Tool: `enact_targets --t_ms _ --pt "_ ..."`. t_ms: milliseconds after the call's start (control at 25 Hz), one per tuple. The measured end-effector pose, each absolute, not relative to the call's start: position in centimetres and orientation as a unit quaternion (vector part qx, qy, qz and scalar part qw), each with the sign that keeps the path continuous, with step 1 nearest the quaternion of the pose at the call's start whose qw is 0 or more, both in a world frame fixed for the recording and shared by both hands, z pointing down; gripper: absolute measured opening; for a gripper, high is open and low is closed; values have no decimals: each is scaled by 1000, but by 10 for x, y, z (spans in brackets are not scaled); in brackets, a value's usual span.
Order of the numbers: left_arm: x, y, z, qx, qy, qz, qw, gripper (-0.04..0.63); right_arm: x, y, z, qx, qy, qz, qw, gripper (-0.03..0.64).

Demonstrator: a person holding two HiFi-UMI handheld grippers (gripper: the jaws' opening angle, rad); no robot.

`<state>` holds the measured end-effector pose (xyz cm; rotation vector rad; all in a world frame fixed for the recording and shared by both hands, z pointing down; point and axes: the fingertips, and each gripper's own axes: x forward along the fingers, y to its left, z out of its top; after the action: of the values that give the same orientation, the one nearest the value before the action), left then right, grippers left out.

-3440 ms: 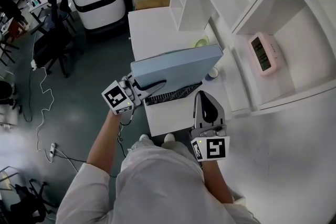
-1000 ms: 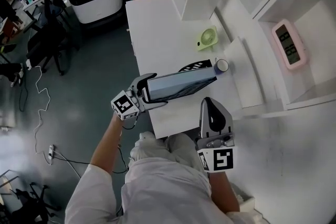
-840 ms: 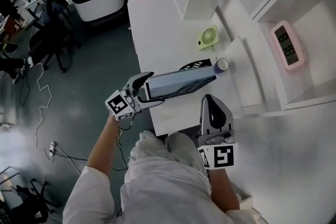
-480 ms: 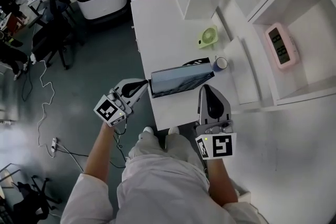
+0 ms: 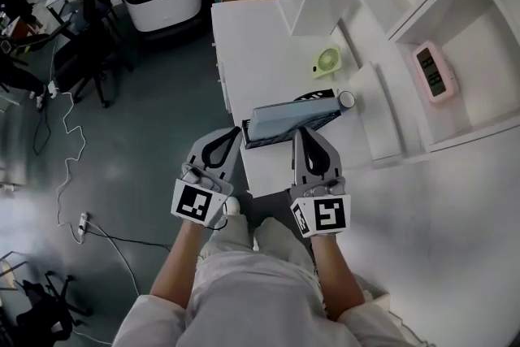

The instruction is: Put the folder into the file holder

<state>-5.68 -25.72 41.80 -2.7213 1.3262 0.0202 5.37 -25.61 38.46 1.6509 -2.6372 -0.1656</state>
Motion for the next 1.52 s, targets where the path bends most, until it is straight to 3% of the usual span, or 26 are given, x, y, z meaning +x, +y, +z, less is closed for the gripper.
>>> enact_targets --t_ms 320,800,1160,1520 --pt "-65 -153 393 -839 541 -2 58 -11 39 -161 371 490 -869 -69 -6 -15" --pt "-21 13 370 -797 600 -21 64 -11 98 8 374 474 -880 -43 4 -15" --pt "-41 49 343 -773 629 -5 78 -11 95 40 359 501 -864 -46 -12 -14" --pt "-100 67 341 -760 645 -20 78 -12 78 42 362 519 -854 -31 14 -12"
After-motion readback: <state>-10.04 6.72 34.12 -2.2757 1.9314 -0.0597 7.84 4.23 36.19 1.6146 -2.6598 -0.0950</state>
